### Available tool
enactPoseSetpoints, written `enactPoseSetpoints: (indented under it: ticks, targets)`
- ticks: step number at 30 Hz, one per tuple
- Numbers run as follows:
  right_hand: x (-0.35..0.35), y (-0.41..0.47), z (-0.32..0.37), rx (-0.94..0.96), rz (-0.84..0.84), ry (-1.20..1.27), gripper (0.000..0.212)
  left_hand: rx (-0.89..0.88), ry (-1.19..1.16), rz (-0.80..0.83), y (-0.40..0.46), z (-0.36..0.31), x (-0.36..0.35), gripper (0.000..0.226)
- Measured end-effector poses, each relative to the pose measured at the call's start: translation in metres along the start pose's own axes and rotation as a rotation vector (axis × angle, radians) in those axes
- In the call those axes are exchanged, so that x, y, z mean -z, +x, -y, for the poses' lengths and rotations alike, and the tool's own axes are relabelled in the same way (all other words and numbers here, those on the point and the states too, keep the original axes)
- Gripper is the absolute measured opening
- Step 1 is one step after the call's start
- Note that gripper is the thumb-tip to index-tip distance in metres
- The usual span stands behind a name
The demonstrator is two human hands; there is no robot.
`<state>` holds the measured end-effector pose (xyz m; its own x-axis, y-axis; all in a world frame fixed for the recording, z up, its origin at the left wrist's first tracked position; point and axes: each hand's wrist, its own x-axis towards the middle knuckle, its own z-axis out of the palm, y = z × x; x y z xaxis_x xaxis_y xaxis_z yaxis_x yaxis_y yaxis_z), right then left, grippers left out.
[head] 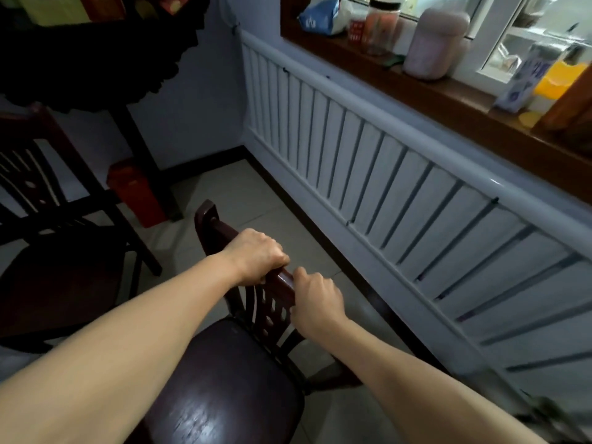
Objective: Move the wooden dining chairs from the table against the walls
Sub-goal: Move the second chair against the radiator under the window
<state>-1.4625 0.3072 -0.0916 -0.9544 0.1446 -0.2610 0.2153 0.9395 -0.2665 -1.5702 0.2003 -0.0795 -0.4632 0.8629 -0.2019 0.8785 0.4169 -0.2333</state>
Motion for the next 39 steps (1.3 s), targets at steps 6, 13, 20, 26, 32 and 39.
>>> enactPoseSetpoints:
  ticks: [6, 13, 20, 26, 32, 39]
  targets:
    - [0.026, -0.022, -0.019, -0.035, -0.036, -0.005, 0.038, -0.125, 0.070, 0.001, 0.015, -0.015, 0.036, 0.012]
    - [0.054, -0.048, -0.072, -0.114, -0.103, -0.001, 0.038, -0.209, 0.110, -0.064, 0.062, -0.054, 0.072, 0.013]
    - [0.081, -0.061, -0.155, -0.210, -0.118, 0.010, 0.039, -0.283, 0.144, -0.117, 0.134, -0.107, 0.104, 0.020]
    - [0.104, -0.058, -0.239, -0.266, -0.138, 0.063, 0.039, -0.285, 0.163, -0.072, 0.210, -0.153, 0.131, 0.016]
    - [0.122, -0.045, -0.329, -0.311, -0.122, 0.069, 0.040, -0.300, 0.118, -0.131, 0.288, -0.196, 0.148, 0.008]
    - [0.118, -0.017, -0.394, -0.348, -0.136, -0.028, 0.041, -0.216, 0.057, -0.108, 0.356, -0.220, 0.147, 0.004]
